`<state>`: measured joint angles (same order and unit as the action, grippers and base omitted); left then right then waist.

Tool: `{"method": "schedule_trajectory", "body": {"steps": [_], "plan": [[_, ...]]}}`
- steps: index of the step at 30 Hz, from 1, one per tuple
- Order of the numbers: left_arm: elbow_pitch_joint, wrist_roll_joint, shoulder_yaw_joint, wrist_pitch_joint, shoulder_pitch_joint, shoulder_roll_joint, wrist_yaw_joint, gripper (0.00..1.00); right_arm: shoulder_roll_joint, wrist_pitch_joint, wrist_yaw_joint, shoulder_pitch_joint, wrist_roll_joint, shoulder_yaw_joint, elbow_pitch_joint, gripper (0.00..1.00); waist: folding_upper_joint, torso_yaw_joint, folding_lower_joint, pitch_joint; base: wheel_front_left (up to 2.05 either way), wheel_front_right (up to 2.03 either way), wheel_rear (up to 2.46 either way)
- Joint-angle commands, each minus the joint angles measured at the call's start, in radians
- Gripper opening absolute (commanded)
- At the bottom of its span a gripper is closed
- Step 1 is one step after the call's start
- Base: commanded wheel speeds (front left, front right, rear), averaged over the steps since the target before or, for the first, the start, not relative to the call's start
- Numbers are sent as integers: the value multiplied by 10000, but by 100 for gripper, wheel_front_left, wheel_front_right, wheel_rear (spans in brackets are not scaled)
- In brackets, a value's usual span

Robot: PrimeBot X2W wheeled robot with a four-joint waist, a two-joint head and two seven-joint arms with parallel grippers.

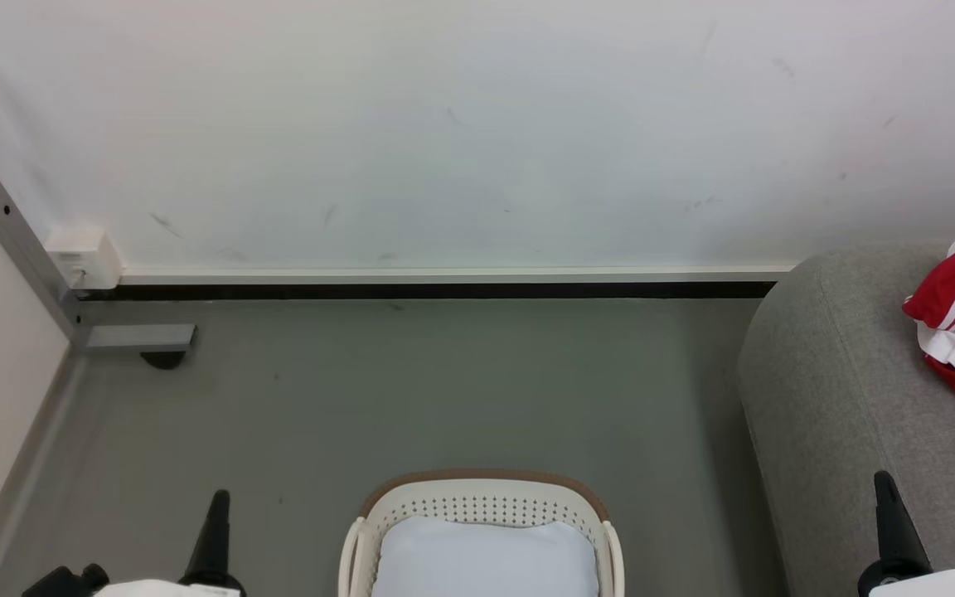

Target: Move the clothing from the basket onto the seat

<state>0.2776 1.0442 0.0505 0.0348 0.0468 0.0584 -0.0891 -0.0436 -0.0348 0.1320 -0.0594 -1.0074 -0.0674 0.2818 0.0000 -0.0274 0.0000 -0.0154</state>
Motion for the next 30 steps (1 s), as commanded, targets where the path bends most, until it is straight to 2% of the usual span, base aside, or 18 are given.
{"method": "schedule_trajectory", "body": {"steps": [1, 4, 9, 30], "plan": [[-144, 352, 62, -82, 218, 25, -75, 0, -82, 70, -11, -214, -305, -48, -153, 0, 0, 6, 0, 3, 0, 0, 0], [-171, 1066, 148, -278, 282, 13, -122, 0, -85, 265, -13, -278, -1085, -111, -186, 0, 0, 34, 0, 23, 0, 0, 0], [-191, 1656, 218, -444, 333, 1, -166, 0, -88, 430, -13, -318, -1722, -162, -214, 0, 0, 58, 0, 39, 0, 0, 0], [-255, 3495, 419, -930, 492, -30, -285, 0, -96, 923, -17, -433, -3690, -305, -292, 0, 0, 144, 0, 97, 0, 0, 0]]}}
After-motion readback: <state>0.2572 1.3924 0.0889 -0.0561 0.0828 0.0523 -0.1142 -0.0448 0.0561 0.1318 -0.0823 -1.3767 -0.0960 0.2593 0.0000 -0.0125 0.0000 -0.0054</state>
